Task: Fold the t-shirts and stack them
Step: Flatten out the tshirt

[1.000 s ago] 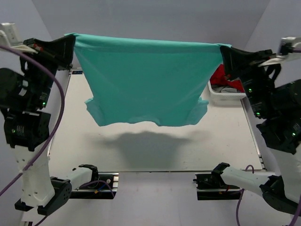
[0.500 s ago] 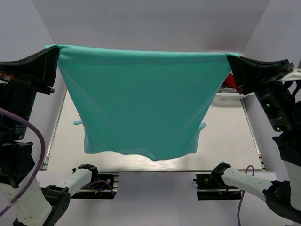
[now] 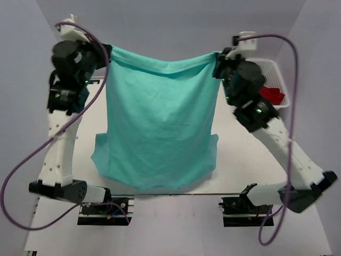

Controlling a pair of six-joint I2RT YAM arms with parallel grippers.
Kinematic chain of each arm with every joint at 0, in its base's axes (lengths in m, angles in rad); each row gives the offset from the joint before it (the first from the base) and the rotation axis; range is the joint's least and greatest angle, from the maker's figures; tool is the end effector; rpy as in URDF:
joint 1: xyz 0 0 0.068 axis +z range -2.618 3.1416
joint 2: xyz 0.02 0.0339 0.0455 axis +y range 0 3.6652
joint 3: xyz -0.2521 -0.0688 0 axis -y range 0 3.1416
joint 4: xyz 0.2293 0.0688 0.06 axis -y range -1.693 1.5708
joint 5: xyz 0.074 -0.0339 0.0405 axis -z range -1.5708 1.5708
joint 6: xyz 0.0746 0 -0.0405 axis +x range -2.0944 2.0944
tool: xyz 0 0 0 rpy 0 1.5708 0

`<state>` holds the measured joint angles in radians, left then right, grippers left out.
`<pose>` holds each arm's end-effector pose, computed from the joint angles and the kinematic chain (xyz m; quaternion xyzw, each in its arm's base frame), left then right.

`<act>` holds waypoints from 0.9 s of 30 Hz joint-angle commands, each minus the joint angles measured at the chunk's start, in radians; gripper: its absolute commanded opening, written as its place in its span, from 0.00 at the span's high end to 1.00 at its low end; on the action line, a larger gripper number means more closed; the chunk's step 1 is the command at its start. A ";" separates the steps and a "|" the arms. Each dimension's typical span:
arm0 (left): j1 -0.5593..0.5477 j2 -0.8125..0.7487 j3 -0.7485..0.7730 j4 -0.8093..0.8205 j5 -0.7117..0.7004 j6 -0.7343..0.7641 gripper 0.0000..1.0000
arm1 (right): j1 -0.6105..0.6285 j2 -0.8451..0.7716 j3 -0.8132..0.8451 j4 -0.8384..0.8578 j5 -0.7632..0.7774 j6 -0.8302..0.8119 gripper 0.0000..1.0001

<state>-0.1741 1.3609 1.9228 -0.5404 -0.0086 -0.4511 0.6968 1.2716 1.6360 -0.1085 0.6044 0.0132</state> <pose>0.2740 -0.0475 0.5362 -0.0996 0.6923 -0.2169 0.6809 0.2339 0.1405 0.5264 0.0264 0.6286 0.0921 0.7718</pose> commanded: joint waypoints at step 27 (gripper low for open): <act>0.079 1.291 0.461 0.664 -0.064 -0.098 1.00 | -0.457 1.340 0.650 0.577 -0.419 0.225 1.00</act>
<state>-0.1013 2.6404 2.3085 -0.0692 -0.0841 -0.5068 0.2630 2.5763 2.2105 0.1871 0.2035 0.2188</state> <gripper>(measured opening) 0.022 0.020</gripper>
